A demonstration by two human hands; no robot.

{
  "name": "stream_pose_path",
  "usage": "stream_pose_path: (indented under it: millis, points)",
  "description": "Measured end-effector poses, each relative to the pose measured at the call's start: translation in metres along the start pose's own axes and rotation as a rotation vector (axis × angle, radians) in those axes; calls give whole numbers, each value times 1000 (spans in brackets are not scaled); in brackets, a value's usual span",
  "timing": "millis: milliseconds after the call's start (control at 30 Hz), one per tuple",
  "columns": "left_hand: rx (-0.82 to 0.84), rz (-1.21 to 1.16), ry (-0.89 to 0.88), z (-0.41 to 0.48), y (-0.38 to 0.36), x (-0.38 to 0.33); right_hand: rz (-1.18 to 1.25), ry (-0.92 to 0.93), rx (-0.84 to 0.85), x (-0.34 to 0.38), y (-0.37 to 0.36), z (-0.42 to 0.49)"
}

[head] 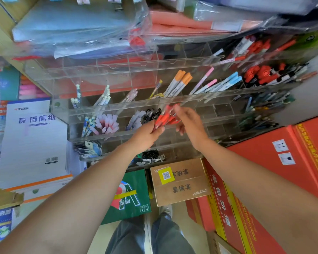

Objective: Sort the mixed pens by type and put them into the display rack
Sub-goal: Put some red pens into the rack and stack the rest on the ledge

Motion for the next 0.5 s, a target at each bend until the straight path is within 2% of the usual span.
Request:
stream_pose_path:
  millis: [67,167,267,333,500]
  points:
    - [41,126,-86,2,-9,-21,60,-100,92,-4,-4,-4]
    - [37,271,-100,9,-15,-39,149,-111,-2,-4,12,-1]
    - [43,380,-128,16,-22,-51,151,-121,53,1,21,-3]
    - [86,399,-149,18,-29,-59,142,-157,97,3,26,-6]
    - [167,293,-153,24,-41,-72,94,-178,27,10,48,-5]
Point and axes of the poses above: each hand's wrist, its own z-axis towards the middle knuckle, its own y-axis out of the back of the hand, x = y × z, the point moved 7 cm from there along z, towards the middle knuckle, and after that the axes turned 15 degrees about z, right-handed, at the moved point
